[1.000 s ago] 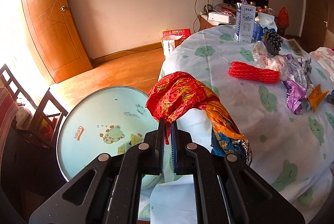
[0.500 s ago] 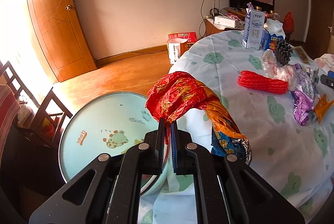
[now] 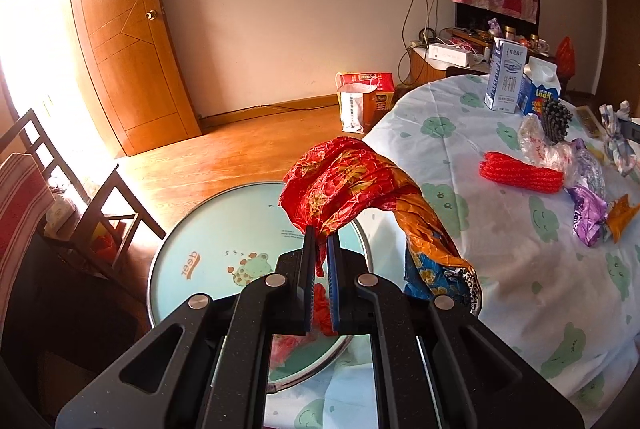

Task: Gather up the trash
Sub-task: 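Carry both held wrappers over the light-blue bin with both tools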

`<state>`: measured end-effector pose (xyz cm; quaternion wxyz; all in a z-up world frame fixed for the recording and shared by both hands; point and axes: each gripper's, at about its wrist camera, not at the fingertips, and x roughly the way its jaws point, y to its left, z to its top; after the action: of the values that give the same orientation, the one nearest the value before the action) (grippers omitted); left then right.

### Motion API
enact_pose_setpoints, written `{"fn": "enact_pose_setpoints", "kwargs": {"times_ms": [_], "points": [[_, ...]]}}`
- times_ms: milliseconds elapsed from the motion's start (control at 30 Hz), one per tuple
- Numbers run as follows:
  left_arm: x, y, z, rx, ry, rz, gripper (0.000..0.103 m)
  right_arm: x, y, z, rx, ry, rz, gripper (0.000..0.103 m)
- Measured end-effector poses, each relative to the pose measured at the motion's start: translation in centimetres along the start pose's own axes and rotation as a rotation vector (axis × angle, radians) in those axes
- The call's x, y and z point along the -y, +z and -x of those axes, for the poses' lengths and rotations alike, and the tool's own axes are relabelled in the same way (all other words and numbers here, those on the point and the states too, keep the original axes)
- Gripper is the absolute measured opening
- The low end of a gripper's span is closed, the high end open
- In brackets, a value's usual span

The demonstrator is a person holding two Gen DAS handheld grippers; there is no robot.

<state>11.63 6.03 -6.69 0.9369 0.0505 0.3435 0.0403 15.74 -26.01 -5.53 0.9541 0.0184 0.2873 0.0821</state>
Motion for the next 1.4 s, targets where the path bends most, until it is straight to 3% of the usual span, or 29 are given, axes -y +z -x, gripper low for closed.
{"fn": "enact_pose_setpoints", "kwargs": {"times_ms": [200, 733, 1400], "points": [[-2.2, -0.5, -0.1, -0.012, 0.044, 0.017, 0.005, -3.5, 1.0, 0.6, 0.023, 0.07, 0.031, 0.003], [-7.7, -2.5, -0.2, -0.041, 0.125, 0.079, 0.005, -15.1, 1.4, -3.2, -0.005, 0.221, 0.158, 0.003], [-12.1, -3.8, -0.4, -0.064, 0.216, 0.123, 0.005, -22.9, 1.1, -7.2, -0.045, 0.287, 0.261, 0.003]]}}
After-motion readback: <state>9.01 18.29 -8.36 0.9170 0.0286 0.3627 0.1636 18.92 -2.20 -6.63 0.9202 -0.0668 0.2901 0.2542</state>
